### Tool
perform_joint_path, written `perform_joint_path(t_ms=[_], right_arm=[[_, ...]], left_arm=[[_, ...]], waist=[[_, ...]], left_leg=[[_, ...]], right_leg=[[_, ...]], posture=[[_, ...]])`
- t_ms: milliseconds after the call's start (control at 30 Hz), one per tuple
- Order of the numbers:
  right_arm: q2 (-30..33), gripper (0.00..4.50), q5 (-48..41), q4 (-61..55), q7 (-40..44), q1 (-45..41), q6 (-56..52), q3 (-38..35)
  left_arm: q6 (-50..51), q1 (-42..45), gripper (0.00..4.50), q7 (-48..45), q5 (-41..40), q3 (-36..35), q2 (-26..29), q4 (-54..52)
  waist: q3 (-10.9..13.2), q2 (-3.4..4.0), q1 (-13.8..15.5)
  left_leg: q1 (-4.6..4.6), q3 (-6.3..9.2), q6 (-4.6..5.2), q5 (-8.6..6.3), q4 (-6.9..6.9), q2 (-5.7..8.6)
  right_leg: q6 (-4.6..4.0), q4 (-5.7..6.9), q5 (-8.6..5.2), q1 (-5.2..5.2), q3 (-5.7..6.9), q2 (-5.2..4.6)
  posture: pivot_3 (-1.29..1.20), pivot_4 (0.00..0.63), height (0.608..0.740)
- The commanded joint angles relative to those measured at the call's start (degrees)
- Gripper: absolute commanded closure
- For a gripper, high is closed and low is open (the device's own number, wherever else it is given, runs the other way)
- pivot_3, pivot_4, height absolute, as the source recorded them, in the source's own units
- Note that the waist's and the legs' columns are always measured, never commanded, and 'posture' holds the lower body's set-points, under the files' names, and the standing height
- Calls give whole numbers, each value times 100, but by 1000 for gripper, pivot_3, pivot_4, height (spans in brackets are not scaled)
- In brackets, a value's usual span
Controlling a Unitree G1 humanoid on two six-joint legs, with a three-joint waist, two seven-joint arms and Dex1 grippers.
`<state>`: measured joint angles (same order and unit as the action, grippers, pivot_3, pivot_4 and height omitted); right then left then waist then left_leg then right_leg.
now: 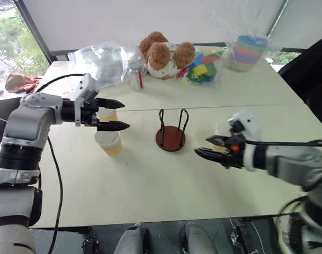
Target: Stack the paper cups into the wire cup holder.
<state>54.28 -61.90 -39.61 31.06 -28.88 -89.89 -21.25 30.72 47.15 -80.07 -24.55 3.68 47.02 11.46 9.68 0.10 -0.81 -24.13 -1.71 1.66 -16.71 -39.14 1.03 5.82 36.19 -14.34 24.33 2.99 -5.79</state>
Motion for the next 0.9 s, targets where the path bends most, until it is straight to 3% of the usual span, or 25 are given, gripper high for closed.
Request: perform_joint_path(t_ms=[33,167,267,433,667,767,900], right_arm=[[765,1444,276,292,1314,249,1203,-237],[1655,1444,2022,1262,2037,859,3214,699],[1831,1444,2910,1893,2552,1022,4415,1460],[1475,1444,3710,2869,2991,512,5386,2275],[996,1444,4374,3783,3331,-81,5964,2765],[868,2295,4572,4012,3457,-210,6124,2861],[789,4238,4676,4069,3672,-340,6180,2896]], left_arm=[[228,-11,0,-128,-273,-68,56,-672],[453,-384,0,20,-305,68,92,-1632],[534,-677,0,162,-273,91,110,-2062],[850,-881,0,475,-494,-84,75,-2423],[1032,-1063,0,799,-627,-215,152,-2601],[1013,-1087,0,844,-628,-245,197,-2587],[933,-1040,0,858,-609,-261,275,-2455]], waist=[[-3,-8,12],[-4,-11,14],[-3,-14,12],[-1,-12,14],[0,-11,29],[0,-11,43],[0,-11,38]], left_leg=[[0,0,1,-1,0,0],[7,-12,3,-1,-7,5],[24,-32,6,-4,-8,7],[31,-38,5,-3,-8,3],[32,-40,4,-2,-7,2],[31,-40,2,-1,-8,3],[32,-42,2,-1,-8,3]], right_leg=[[1,-1,0,0,-1,0],[1,-6,-1,-8,-16,-7],[2,-3,-1,-15,-41,-8],[2,3,-1,-11,-53,-3],[2,3,-1,-10,-55,-2],[2,3,-1,-10,-55,-3],[2,3,-1,-10,-52,-3]], posture=[[0,150,740],[0,150,740],[0,150,740],[0,150,740],[0,150,740],[0,150,740],[0,150,740]])
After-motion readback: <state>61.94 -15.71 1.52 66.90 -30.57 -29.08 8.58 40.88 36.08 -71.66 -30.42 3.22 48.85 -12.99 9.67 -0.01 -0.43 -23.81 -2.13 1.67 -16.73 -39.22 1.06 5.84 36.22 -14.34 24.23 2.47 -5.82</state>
